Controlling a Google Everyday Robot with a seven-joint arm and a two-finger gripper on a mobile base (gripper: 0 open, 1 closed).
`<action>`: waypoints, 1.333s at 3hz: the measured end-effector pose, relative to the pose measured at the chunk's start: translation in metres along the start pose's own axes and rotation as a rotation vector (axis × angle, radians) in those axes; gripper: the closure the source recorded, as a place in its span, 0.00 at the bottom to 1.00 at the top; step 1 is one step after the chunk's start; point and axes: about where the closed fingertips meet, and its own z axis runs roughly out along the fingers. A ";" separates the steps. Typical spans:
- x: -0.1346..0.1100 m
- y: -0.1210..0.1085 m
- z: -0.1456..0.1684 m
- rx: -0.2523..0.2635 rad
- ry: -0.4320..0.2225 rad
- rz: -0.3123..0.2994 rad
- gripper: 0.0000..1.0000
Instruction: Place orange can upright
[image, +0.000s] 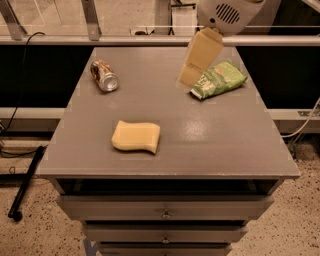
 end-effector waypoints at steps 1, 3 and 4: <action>-0.021 -0.010 0.023 0.002 -0.035 0.045 0.00; -0.104 -0.050 0.117 0.006 -0.078 0.214 0.00; -0.138 -0.062 0.159 0.008 -0.077 0.312 0.00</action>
Offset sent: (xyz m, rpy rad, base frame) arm 0.1218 0.1317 -0.0405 0.1714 0.0247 -0.1752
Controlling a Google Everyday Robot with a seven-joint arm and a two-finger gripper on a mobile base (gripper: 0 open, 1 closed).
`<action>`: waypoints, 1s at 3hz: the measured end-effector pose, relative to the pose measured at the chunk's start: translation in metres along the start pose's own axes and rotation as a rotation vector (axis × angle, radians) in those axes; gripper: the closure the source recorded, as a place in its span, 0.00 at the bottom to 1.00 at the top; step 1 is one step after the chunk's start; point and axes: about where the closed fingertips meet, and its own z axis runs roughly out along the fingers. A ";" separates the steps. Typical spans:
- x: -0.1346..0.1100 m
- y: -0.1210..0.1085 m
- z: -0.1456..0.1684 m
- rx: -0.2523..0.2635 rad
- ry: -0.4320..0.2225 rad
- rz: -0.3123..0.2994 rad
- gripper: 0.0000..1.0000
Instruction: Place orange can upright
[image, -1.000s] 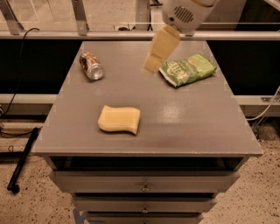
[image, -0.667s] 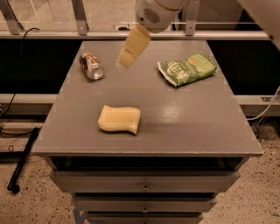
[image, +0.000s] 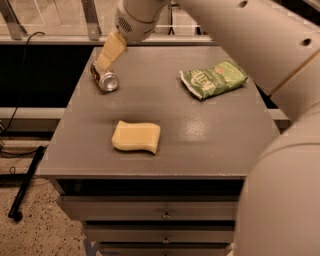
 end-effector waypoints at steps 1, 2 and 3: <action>-0.017 0.005 0.032 0.024 0.026 0.088 0.00; -0.031 0.013 0.061 0.024 0.042 0.169 0.00; -0.047 0.019 0.084 0.011 0.062 0.218 0.00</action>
Offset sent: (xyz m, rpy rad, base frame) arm 0.0408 0.0798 -0.0511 0.0504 0.1137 -0.2438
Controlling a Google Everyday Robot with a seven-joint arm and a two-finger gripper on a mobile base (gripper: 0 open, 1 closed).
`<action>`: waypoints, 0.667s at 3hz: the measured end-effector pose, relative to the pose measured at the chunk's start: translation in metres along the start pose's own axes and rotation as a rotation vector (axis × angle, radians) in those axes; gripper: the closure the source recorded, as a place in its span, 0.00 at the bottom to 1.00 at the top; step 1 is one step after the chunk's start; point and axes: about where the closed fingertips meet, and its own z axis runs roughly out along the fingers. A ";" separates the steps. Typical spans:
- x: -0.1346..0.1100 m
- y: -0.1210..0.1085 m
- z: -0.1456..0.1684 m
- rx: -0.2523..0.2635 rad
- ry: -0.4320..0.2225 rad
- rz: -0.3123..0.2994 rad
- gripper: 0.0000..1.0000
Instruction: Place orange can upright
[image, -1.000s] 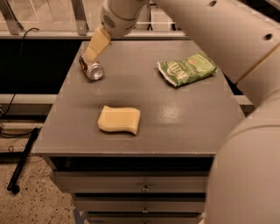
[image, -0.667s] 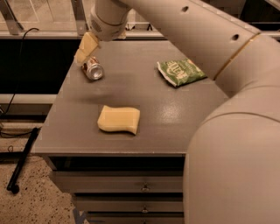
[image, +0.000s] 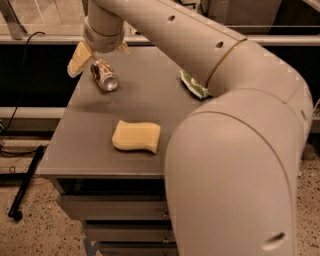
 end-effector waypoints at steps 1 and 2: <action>-0.016 0.007 0.021 -0.002 0.025 0.020 0.00; -0.026 -0.005 0.049 0.047 0.072 0.007 0.00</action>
Offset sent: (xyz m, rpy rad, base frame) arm 0.0597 0.0347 -0.0248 -0.1048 0.0105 -0.0392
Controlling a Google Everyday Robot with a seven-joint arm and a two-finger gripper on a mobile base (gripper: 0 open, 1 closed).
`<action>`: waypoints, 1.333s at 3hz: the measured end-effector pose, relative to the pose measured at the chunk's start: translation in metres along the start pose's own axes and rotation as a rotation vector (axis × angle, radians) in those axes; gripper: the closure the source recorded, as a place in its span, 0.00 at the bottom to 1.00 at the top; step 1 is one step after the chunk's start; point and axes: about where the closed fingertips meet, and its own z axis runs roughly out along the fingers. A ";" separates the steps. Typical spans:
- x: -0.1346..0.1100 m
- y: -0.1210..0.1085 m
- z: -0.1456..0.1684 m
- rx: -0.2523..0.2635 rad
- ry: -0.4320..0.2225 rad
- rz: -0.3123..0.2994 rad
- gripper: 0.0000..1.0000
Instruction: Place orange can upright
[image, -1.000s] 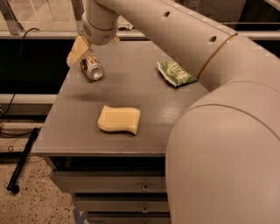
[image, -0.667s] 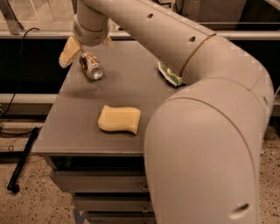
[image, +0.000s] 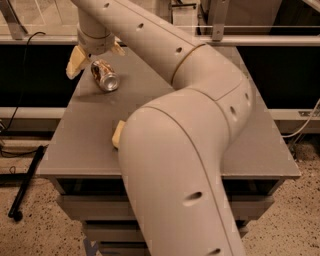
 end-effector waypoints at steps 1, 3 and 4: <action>-0.001 -0.010 0.016 0.030 0.036 -0.004 0.00; 0.009 -0.027 0.047 0.096 0.153 0.059 0.18; 0.007 -0.026 0.053 0.109 0.172 0.079 0.41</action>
Offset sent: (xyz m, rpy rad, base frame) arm 0.0442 -0.0257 -0.0453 -0.1563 0.0732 -0.1086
